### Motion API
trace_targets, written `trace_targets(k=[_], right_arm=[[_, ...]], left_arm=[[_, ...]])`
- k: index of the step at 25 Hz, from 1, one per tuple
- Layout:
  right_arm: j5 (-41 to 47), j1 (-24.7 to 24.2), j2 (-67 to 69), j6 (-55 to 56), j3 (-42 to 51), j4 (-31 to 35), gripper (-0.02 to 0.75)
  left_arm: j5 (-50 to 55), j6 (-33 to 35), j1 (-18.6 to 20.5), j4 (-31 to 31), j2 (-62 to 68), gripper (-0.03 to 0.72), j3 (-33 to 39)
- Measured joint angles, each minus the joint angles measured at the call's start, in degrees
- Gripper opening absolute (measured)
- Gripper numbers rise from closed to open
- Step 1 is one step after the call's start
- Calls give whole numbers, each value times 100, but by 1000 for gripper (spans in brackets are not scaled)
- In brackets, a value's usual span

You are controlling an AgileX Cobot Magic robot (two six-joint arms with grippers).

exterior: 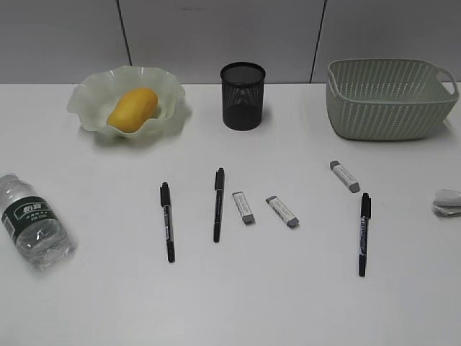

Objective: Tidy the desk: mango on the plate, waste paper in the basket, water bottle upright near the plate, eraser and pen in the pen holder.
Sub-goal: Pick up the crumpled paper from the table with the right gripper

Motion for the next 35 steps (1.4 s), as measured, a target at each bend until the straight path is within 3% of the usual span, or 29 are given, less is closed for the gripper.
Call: trace_targets(k=[4, 7, 13, 19, 24, 29, 31, 34, 35], right_arm=[[-534, 0, 657, -535, -122, 344, 266], [-935, 0, 1995, -635, -134, 350, 277], [-1990, 0, 5915, -611, -488, 262, 426], [-2161, 0, 8646, 216, -1882, -551, 563], [-2142, 0, 9891, 231, -2821, -790, 584], [-2136, 0, 10654, 225, -2951, -1404, 582], [-2148, 0, 10837, 225, -2951, -1558, 524], [-2198, 0, 10895, 280, -2970, -1742, 174], [-2221, 0, 10874, 334, -3003, -1784, 92]], left_arm=[[-5, 0, 56, 0, -7, 416, 2], [-5, 0, 61, 0, -7, 414, 2], [-5, 0, 61, 0, -7, 396, 2], [-5, 0, 61, 0, -7, 382, 2], [-5, 0, 61, 35, -7, 381, 2], [-5, 0, 61, 0, -7, 375, 2], [-5, 0, 61, 0, -7, 373, 2], [-5, 0, 61, 0, -7, 373, 2], [-5, 0, 61, 0, -7, 373, 2]])
